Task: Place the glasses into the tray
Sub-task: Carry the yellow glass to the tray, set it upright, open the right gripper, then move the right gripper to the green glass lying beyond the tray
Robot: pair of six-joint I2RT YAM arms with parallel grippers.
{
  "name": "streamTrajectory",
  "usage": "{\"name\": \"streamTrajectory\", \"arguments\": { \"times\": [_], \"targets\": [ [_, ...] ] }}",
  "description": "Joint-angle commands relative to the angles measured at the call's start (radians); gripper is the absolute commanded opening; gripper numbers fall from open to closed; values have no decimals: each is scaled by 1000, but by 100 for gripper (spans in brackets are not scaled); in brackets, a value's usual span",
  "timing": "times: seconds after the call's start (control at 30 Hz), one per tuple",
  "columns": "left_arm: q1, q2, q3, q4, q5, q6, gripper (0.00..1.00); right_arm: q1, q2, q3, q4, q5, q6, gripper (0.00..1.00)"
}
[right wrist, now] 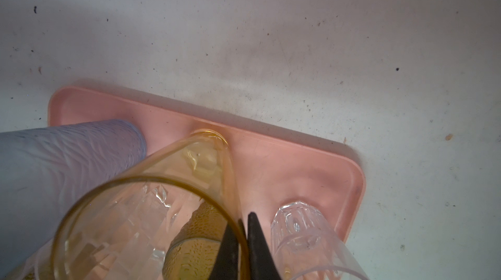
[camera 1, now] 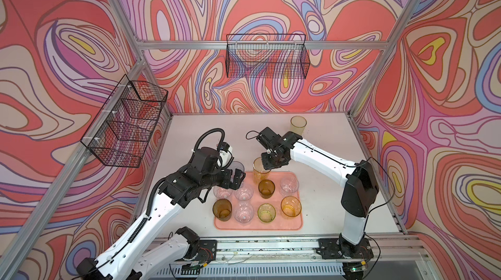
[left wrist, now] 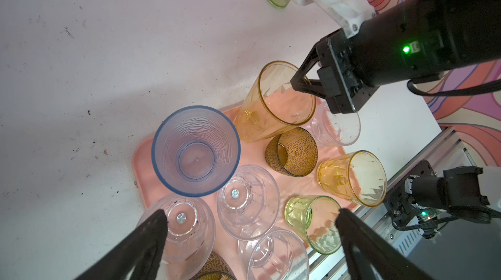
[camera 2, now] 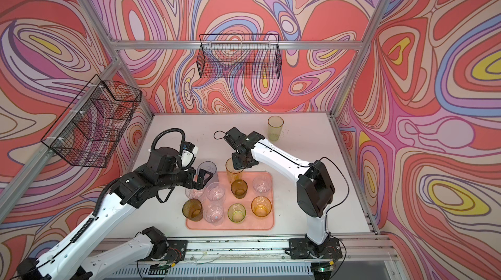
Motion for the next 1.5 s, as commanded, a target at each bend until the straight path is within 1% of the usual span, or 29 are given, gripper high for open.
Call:
{"name": "streamTrajectory", "arguments": {
  "times": [0.0, 0.23, 0.37, 0.5, 0.7, 0.77, 0.8, 0.9, 1.0, 1.07, 1.13, 1.27, 1.37, 1.4, 1.47],
  "targets": [
    [6, -7, -13, 15, -17, 2, 100, 7, -18, -5, 24, 17, 13, 3],
    [6, -4, -11, 12, -20, 5, 100, 6, -37, -8, 36, 17, 15, 8],
    [6, -6, -16, 15, -20, 3, 100, 6, -41, -7, 38, 9, 13, 8],
    [6, -9, -17, 16, -21, 2, 100, 8, -43, -13, 36, 2, 11, 10],
    [6, -7, -18, 14, -17, 0, 100, 8, -63, -25, 52, -9, 12, 27],
    [6, -8, -18, 14, -17, 0, 100, 8, -69, -26, 56, -16, 8, 37],
    [6, -9, -17, 14, -17, 0, 100, 8, -71, -29, 59, -21, 6, 39],
    [6, -12, -15, 13, -22, -1, 100, 8, -84, -32, 60, -5, 15, 54],
    [6, -34, -19, 23, -24, -8, 100, 8, -94, -27, 60, 11, 25, 64],
    [6, -48, -22, 36, -22, -8, 100, 8, -125, -21, 61, 22, 31, 84],
    [6, -51, -16, 31, -25, -11, 100, 7, -141, -7, 61, 39, 36, 90],
    [6, -50, -7, 27, -13, -17, 100, -20, -156, 22, 76, 62, 8, 96],
    [6, -44, 0, 33, 5, -21, 100, -134, -173, -9, 136, -19, 1, 95],
    [6, -43, 4, 33, 5, -21, 100, -180, -180, -21, 156, -22, -3, 93],
    [6, -46, 7, 30, 2, -21, 100, -255, -179, -19, 171, 18, -17, 91]
  ]
}}
